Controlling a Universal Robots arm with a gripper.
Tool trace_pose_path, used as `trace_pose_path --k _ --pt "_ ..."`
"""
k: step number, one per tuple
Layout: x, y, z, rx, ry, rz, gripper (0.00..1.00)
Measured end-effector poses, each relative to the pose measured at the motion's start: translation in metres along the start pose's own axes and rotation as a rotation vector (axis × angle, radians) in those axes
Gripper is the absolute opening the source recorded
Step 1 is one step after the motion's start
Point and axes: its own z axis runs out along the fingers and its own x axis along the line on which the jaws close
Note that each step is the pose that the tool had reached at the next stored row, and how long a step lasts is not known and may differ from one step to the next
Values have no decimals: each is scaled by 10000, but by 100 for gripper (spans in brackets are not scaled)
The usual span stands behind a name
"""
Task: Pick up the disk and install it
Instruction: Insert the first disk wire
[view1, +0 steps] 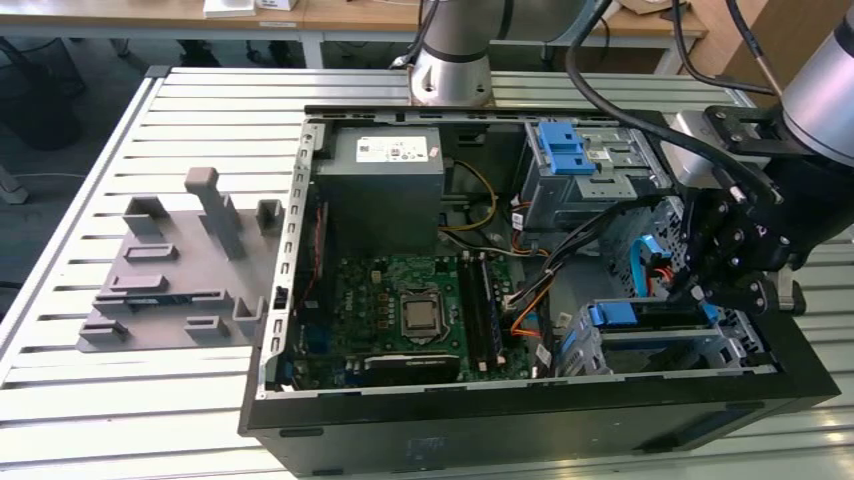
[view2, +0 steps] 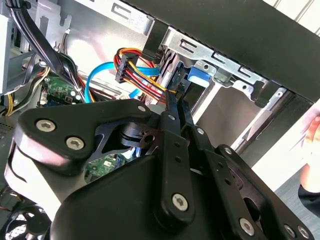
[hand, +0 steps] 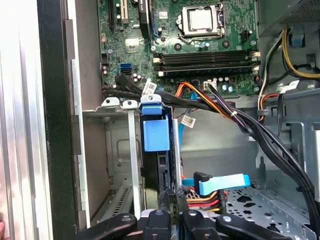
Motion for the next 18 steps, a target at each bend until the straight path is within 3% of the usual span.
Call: trace_pose_path --k 18 --pt "15 -2 23 -46 2 -18 16"
